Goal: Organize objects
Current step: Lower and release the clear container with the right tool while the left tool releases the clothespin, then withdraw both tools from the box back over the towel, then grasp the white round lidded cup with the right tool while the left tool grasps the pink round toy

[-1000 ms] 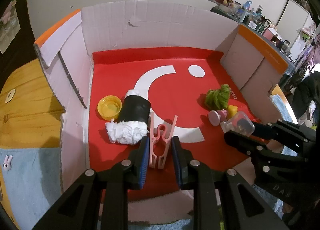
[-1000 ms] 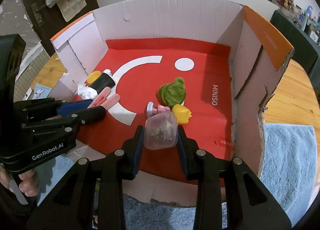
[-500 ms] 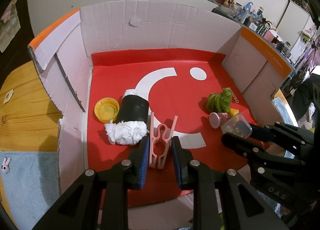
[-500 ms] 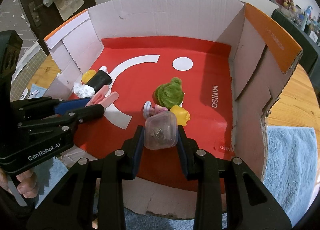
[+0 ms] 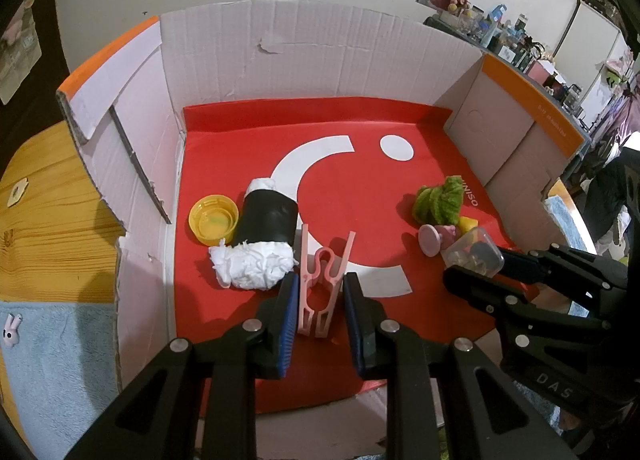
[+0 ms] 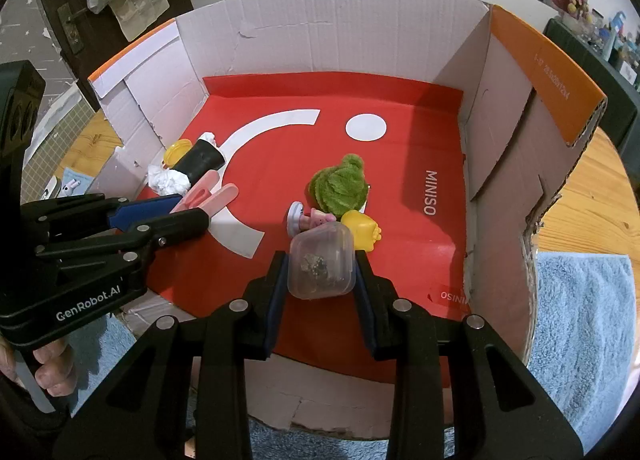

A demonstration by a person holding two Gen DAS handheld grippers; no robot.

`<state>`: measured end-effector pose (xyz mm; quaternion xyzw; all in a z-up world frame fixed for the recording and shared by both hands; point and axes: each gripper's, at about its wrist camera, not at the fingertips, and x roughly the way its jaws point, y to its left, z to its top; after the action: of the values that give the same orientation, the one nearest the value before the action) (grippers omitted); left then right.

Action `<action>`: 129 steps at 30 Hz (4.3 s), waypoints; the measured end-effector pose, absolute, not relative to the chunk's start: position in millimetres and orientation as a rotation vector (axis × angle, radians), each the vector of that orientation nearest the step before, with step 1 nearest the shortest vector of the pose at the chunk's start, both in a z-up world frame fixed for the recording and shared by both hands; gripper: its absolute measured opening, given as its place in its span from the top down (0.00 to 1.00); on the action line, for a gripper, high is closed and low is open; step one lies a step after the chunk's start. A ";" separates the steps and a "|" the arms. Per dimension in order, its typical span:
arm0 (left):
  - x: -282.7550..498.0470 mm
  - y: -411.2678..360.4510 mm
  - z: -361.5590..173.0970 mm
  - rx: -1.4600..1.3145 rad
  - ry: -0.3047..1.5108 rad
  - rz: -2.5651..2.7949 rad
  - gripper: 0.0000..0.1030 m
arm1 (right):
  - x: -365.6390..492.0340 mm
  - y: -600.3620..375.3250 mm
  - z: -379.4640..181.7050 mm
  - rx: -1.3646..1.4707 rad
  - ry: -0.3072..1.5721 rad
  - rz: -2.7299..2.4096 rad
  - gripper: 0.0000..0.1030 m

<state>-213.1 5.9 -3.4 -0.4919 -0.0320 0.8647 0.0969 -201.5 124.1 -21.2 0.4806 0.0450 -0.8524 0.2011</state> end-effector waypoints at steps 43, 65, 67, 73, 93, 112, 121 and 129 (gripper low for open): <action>-186.2 2.2 5.3 -1.406 -0.092 2.621 0.53 | -181.8 119.7 -8.4 1.263 0.139 -2.399 0.42; -161.9 -5.7 14.2 -1.375 -0.131 2.614 0.53 | -167.4 125.0 -0.2 1.232 0.138 -2.425 0.30; -157.7 -4.9 16.8 -1.367 -0.127 2.614 0.53 | -164.7 125.5 2.2 1.222 0.130 -2.427 0.30; -145.9 -4.6 23.3 -1.343 -0.123 2.631 0.45 | -156.4 127.7 6.7 1.205 0.130 -2.438 0.30; -108.8 -10.4 32.3 -1.303 -0.147 2.655 0.33 | -116.4 135.3 22.3 1.148 0.129 -2.493 0.25; -66.0 -9.6 25.2 -1.286 -0.149 2.661 0.25 | -69.3 138.5 15.4 1.141 0.143 -2.505 0.24; -55.4 -6.4 21.0 -1.286 -0.142 2.657 0.25 | -55.1 139.5 8.0 1.153 0.150 -2.499 0.24; -47.6 -7.6 20.3 -1.279 -0.139 2.662 0.25 | -42.3 135.0 1.8 1.153 0.159 -2.480 0.24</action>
<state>-47.6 -7.6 20.3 -0.4307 -0.0469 0.8965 0.0925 -42.3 135.0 1.8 0.4124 0.0569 -0.8870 0.1997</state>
